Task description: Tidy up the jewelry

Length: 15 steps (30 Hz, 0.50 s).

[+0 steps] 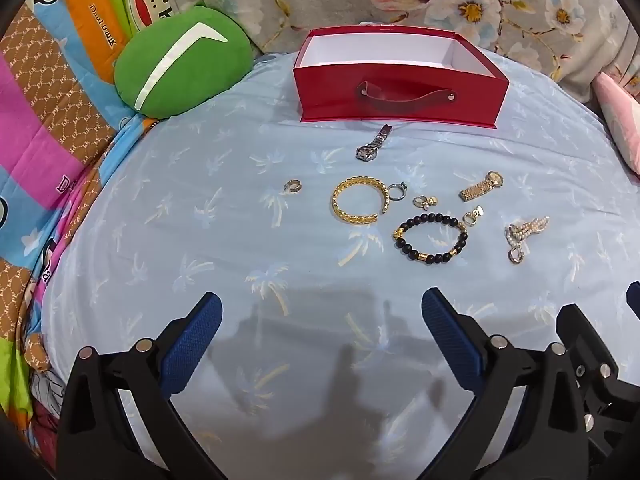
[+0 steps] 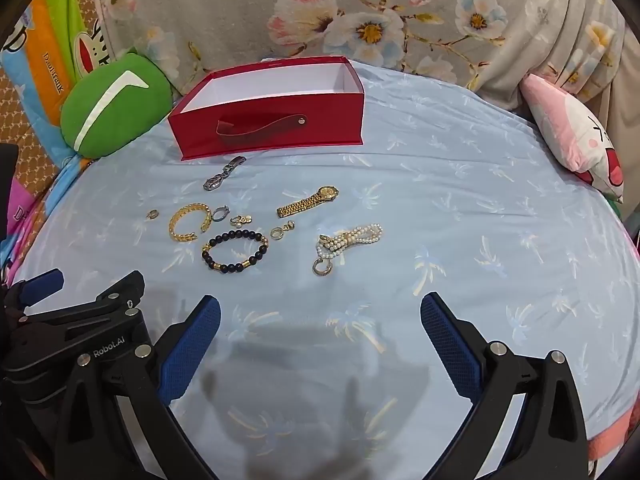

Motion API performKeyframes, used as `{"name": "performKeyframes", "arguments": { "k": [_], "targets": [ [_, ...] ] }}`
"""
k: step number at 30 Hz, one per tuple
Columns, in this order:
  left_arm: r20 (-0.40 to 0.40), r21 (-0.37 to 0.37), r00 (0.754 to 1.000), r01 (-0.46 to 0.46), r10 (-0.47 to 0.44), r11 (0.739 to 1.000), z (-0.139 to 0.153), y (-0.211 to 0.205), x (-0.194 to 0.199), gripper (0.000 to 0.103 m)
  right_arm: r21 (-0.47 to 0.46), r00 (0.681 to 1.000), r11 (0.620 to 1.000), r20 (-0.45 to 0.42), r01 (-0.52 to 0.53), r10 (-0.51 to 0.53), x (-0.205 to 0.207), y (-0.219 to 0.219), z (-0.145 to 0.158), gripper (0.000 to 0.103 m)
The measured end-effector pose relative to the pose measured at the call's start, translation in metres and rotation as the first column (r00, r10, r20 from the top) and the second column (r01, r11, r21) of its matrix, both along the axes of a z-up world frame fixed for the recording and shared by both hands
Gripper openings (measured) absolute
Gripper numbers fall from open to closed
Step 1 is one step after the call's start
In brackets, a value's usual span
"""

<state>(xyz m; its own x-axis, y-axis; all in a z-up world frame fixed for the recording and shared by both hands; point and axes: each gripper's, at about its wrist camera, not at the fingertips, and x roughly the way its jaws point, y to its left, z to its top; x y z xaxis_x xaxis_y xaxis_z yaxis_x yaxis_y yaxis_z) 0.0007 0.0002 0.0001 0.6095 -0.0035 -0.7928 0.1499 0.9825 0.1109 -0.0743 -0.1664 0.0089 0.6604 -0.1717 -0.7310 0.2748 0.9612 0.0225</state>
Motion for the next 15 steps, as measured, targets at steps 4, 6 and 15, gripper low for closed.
{"name": "performKeyframes", "arguments": {
  "k": [4, 6, 15],
  "targets": [
    [0.012, 0.003, 1.0, 0.006, -0.007, 1.0, 0.0007, -0.0003, -0.0006, 0.097, -0.006, 1.0, 1.0, 0.001, 0.002, -0.002, 0.0003, 0.0023, 0.0021, 0.098],
    [0.009, 0.004, 1.0, 0.007, -0.007, 1.0, 0.0005, -0.0002, -0.0001, 0.097, -0.006, 1.0, 1.0, 0.001, 0.002, -0.002, 0.0002, 0.0022, 0.0017, 0.098],
    [0.009, 0.008, 1.0, 0.004, -0.004, 1.0, 0.0012, 0.0015, -0.0002, 0.097, -0.008, 1.0, 1.0, 0.0, -0.002, 0.002, 0.0022, 0.0026, -0.0016, 0.098]
  ]
}}
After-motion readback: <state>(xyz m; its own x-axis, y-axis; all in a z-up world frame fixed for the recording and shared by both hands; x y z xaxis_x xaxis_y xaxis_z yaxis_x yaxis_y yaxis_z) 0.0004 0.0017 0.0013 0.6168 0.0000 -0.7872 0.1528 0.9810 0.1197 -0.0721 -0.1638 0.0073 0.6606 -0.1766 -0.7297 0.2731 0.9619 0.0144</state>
